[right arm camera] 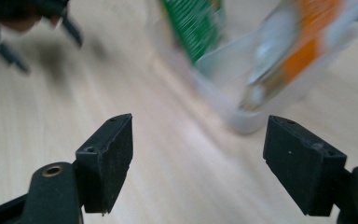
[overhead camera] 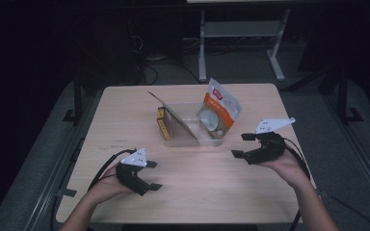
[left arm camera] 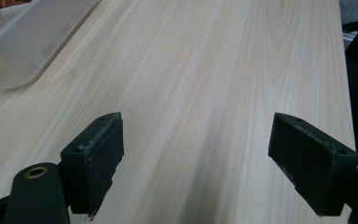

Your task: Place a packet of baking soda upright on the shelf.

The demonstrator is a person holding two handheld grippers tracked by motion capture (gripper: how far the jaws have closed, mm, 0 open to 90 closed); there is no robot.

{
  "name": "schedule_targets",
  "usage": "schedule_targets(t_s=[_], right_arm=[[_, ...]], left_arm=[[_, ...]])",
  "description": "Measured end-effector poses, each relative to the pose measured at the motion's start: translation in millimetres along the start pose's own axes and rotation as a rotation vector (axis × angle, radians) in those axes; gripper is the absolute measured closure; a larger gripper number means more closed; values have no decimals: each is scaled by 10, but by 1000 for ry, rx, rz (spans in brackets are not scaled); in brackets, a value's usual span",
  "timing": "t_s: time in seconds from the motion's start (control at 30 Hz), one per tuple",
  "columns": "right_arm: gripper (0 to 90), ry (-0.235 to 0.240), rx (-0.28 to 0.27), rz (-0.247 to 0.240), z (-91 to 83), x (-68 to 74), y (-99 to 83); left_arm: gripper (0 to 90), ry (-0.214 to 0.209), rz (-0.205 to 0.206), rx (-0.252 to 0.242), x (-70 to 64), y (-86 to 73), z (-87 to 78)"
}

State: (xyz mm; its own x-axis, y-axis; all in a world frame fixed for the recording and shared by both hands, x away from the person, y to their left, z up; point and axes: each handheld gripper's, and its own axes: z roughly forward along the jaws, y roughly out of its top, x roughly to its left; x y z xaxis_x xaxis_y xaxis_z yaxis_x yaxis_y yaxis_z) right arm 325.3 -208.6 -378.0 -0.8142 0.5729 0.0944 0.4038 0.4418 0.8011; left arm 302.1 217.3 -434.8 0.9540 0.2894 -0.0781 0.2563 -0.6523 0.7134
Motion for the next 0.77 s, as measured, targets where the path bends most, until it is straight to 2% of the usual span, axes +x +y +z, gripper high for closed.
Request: schedule_targets(t_s=[0.23,0.47,0.6,0.77], right_arm=[[237,79,83,-54,227,216,-206],[238,85,177,-94,415,305,-309],[238,88,186,-107,449,323,-323],[238,87,169,-112,439,328,-319]], left_arm=[[176,10,5,10,-1,-17,25],[177,16,16,13,-13,-24,38],[177,16,17,11,-4,-27,30],[176,18,17,12,3,-27,26]])
